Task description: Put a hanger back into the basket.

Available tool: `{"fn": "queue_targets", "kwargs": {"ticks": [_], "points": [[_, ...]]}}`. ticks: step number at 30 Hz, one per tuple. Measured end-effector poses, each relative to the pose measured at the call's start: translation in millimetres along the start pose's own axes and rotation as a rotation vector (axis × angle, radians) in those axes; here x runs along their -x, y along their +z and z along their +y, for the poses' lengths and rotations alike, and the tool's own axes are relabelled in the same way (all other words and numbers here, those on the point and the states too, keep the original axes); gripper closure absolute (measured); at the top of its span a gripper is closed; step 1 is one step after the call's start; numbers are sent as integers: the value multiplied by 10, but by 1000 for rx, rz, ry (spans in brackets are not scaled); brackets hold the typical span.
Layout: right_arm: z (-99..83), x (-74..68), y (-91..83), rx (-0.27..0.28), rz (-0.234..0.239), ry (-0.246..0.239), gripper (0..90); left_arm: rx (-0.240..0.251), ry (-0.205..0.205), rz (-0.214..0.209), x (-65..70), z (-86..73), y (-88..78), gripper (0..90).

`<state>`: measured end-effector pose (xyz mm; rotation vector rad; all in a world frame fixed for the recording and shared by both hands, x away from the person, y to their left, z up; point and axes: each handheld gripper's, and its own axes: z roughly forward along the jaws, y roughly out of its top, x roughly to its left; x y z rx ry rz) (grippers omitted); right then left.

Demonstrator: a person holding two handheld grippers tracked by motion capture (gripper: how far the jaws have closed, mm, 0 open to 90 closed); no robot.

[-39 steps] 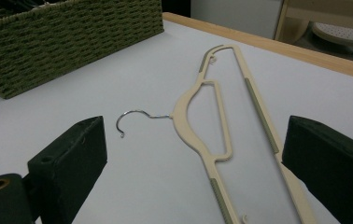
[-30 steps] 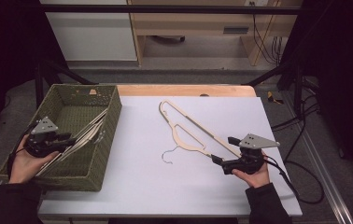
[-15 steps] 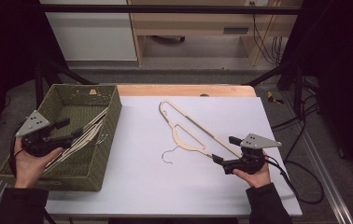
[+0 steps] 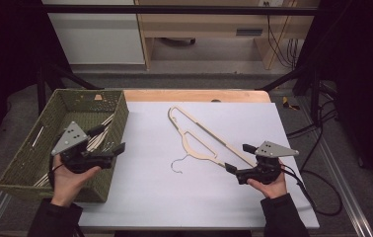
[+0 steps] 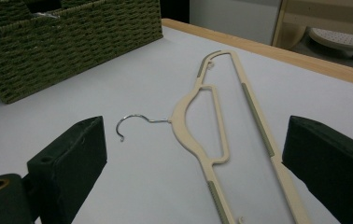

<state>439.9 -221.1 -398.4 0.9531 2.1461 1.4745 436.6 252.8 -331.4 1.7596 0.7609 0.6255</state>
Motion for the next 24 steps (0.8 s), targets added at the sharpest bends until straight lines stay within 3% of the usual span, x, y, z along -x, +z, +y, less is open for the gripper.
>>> {"fn": "queue_targets", "kwargs": {"ticks": [12, 24], "points": [[13, 6, -35, 13, -1, 5, 70, -44, -3, -89, 361, -77, 516, 92], [12, 4, -45, 15, 1, 2, 70, -141, -3, -126, 615, -226, 1094, 105]]}}
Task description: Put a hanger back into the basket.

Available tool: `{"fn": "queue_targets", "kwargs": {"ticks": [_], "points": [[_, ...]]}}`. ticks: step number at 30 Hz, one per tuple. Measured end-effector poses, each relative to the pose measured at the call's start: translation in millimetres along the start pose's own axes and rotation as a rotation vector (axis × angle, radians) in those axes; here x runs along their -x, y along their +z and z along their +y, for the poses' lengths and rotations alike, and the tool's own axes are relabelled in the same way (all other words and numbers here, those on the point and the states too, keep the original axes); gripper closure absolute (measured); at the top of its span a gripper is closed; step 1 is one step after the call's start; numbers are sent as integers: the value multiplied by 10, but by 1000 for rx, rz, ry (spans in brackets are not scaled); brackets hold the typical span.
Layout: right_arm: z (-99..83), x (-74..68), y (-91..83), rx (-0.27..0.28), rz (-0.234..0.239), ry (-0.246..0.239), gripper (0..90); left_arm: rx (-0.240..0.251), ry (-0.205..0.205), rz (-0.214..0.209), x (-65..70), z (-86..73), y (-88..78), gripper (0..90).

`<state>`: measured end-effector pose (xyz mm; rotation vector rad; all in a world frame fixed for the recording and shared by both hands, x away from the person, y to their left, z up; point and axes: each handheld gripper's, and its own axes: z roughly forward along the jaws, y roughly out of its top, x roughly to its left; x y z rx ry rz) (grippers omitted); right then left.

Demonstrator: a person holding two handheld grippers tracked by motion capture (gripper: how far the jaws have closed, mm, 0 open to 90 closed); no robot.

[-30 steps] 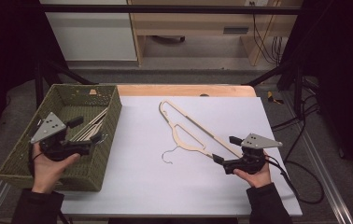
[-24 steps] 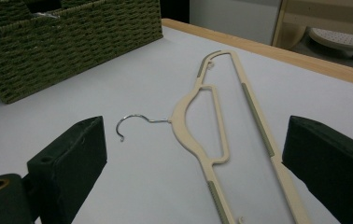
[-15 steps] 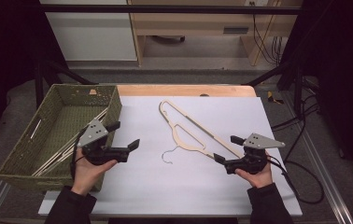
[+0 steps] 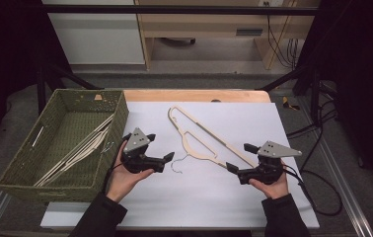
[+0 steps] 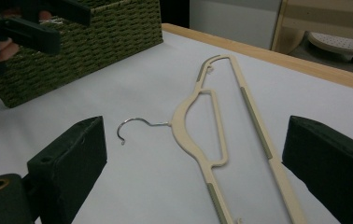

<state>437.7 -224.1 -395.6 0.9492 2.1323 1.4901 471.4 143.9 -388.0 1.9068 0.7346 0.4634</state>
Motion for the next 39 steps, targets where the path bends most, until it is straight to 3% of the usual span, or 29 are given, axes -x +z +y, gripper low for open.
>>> {"fn": "queue_targets", "kwargs": {"ticks": [8, 19, 32, 39], "points": [[9, 6, -26, 15, 3, 2, 71, -64, -13, -6, 68, -85, 371, 120], [8, 8, -19, 14, 7, 6, 72, -154, -23, 11, 72, -248, 744, 180], [0, 5, 15, 2, 8, 5, 74, -248, 3, 39, 36, -397, 1004, 463], [-5, 7, 32, -1, 7, 4, 74, -295, -2, 21, 15, -455, 1114, 602]]}}
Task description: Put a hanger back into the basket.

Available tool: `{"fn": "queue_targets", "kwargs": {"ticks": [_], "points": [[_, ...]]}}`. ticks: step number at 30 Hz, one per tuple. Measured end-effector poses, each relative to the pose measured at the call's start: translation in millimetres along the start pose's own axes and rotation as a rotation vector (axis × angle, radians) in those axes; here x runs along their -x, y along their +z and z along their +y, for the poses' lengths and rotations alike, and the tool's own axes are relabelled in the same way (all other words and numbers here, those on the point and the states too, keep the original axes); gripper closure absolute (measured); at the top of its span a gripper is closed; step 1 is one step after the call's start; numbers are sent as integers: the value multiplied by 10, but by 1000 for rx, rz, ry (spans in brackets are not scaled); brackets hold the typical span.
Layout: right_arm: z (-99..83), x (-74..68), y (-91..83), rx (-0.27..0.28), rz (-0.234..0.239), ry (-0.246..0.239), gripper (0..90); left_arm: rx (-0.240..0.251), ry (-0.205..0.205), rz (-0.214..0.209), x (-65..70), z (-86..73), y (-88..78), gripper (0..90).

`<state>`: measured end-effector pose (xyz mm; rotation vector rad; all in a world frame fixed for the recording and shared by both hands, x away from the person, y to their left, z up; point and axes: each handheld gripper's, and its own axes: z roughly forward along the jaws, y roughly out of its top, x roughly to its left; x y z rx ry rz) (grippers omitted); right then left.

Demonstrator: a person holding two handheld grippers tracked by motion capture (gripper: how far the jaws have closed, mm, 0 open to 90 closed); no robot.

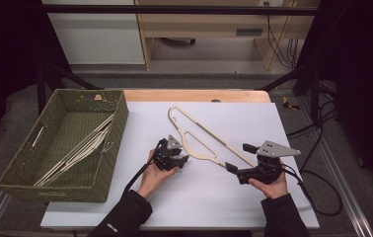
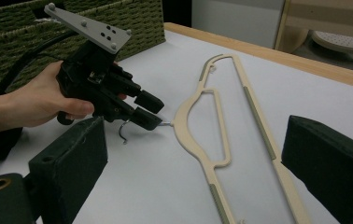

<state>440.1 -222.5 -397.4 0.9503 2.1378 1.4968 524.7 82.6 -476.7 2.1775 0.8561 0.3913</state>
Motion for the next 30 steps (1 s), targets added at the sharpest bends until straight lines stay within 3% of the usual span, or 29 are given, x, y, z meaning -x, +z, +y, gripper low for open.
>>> {"fn": "queue_targets", "kwargs": {"ticks": [10, 15, 19, 22, 27, 30], "points": [[-4, 0, 5, -3, 5, 1, 75, -23, 36, 6, 68, 11, 46, 763], [-8, 2, 24, -9, 9, -4, 75, -55, -5, -15, 38, 52, 55, 795], [-7, 3, 41, -11, 8, -2, 75, -76, -14, -19, 21, 90, 70, 834], [-4, 3, 58, -14, 9, -6, 75, -99, 13, -7, 36, 116, 71, 853], [-7, -3, 117, -25, 18, -8, 75, -95, 19, -6, 31, 119, 77, 886], [-11, 5, 158, -39, 19, -7, 76, -100, 46, 8, 51, 128, 74, 887]]}}
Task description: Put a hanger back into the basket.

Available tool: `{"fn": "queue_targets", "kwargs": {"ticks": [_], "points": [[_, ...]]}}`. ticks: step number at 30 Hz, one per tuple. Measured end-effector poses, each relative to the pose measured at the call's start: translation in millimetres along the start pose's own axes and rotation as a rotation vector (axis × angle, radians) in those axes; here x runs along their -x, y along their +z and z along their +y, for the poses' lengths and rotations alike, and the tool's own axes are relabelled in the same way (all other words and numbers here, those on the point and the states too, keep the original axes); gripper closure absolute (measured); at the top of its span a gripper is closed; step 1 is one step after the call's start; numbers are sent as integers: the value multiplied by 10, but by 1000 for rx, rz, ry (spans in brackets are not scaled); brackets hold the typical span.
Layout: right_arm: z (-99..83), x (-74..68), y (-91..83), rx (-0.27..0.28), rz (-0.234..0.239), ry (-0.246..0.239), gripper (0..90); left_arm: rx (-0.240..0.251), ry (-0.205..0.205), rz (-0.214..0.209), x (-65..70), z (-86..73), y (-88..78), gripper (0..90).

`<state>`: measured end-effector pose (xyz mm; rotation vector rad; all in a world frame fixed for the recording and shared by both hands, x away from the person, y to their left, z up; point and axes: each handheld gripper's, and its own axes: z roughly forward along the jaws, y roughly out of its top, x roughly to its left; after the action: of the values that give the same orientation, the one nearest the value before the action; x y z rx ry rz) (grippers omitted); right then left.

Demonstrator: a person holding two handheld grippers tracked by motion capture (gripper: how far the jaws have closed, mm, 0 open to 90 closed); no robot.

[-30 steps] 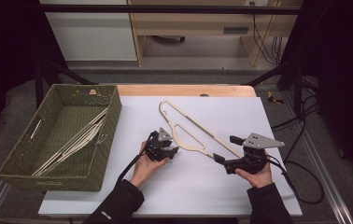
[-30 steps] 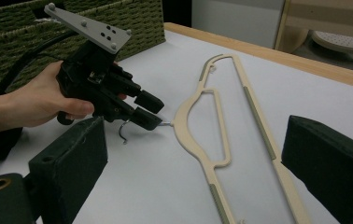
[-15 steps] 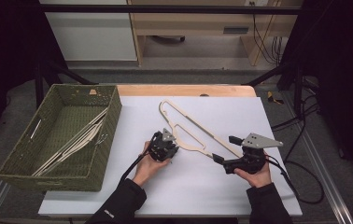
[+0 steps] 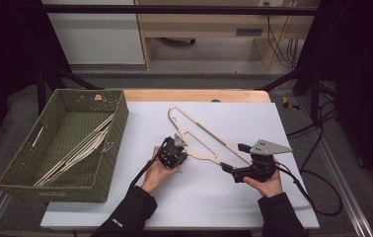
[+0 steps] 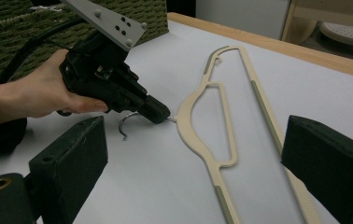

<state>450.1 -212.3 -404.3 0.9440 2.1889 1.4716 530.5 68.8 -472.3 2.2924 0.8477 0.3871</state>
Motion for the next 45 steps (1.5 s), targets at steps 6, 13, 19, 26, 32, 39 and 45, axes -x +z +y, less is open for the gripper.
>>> {"fn": "queue_targets", "kwargs": {"ticks": [6, 13, 19, 26, 32, 39, 45], "points": [[4, 9, 117, -22, 3, -13, 83, 2, 24, 5, 19, 31, -96, 888], [33, -21, 296, -30, 18, -19, 102, -10, 31, 17, 41, 90, -310, 888], [56, -85, 490, -42, 41, -18, 114, -19, 40, 39, 89, 162, -449, 888], [29, -160, 722, -82, 51, -40, 137, -51, 79, 54, 180, 257, -583, 888], [-19, -205, 853, -135, 46, -76, 173, -52, 86, 55, 218, 304, -677, 888], [-26, -229, 940, -148, 40, -107, 250, -57, 105, 54, 260, 355, -759, 888], [-41, -273, 998, -185, 27, -178, 371, -47, 97, 52, 289, 375, -788, 888]]}}
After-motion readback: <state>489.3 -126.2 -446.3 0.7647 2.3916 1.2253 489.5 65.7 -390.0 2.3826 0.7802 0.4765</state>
